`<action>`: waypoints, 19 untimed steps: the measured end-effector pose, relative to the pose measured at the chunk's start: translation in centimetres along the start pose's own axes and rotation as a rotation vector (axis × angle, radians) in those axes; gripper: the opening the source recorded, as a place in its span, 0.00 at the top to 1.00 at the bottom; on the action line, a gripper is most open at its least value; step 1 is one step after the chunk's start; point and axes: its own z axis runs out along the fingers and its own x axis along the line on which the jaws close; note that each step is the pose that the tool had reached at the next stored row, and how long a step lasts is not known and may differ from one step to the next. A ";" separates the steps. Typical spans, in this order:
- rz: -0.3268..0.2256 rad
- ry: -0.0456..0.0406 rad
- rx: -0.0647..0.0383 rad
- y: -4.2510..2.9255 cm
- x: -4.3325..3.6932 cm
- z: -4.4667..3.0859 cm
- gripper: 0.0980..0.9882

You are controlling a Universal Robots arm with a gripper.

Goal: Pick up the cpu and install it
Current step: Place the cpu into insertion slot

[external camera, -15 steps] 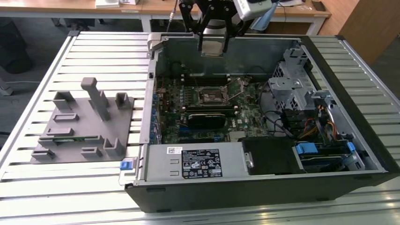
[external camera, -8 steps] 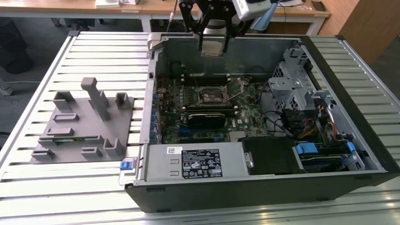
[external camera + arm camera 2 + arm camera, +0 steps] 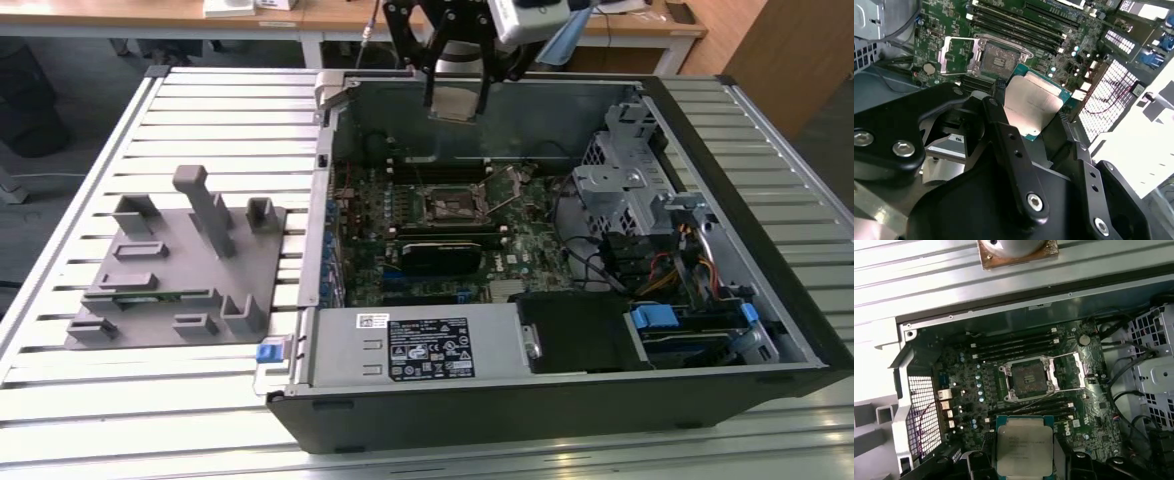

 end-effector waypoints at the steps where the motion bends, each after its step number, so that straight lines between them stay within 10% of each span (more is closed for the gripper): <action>1: 0.014 -0.0013 0.000 0.00 0.00 0.00 0.50; 19: 0.258 -0.0245 -0.005 0.07 0.01 0.24 0.50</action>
